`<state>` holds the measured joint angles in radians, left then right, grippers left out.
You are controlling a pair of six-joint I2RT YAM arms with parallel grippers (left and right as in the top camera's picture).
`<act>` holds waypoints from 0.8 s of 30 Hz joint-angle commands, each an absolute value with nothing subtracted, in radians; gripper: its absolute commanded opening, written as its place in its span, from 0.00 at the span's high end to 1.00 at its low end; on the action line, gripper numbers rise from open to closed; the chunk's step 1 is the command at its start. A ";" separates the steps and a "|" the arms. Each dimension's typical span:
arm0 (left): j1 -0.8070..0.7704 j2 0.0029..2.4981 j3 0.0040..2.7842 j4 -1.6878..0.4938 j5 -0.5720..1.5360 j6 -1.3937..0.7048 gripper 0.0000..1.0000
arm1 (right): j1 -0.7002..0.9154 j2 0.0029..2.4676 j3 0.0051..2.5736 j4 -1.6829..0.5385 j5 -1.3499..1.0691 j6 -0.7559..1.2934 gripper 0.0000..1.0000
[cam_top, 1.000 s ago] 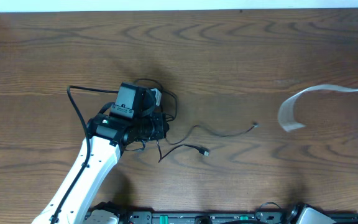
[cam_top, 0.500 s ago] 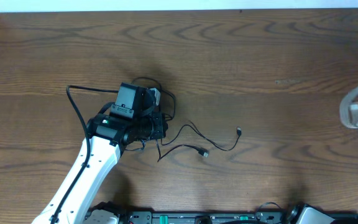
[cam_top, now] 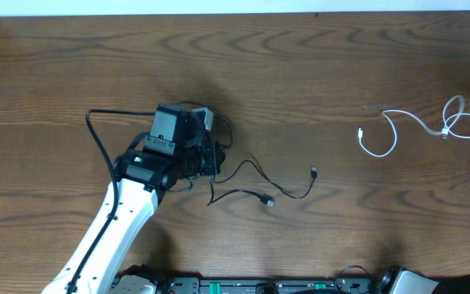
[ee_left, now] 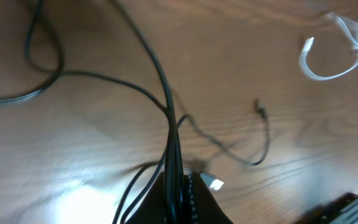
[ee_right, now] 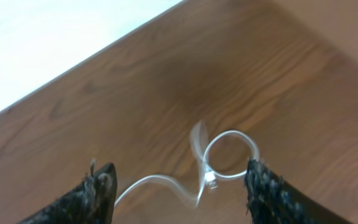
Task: Untangle cables
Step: 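Pull the white cable off to the far right with the right gripper, then move the right gripper left to the black cable near the left gripper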
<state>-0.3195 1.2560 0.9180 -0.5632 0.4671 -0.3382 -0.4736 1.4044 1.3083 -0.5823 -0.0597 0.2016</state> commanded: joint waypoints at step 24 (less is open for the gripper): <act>-0.488 1.262 0.913 -0.616 0.274 -0.158 0.46 | 0.017 1.484 1.325 -1.124 -0.481 -0.076 0.20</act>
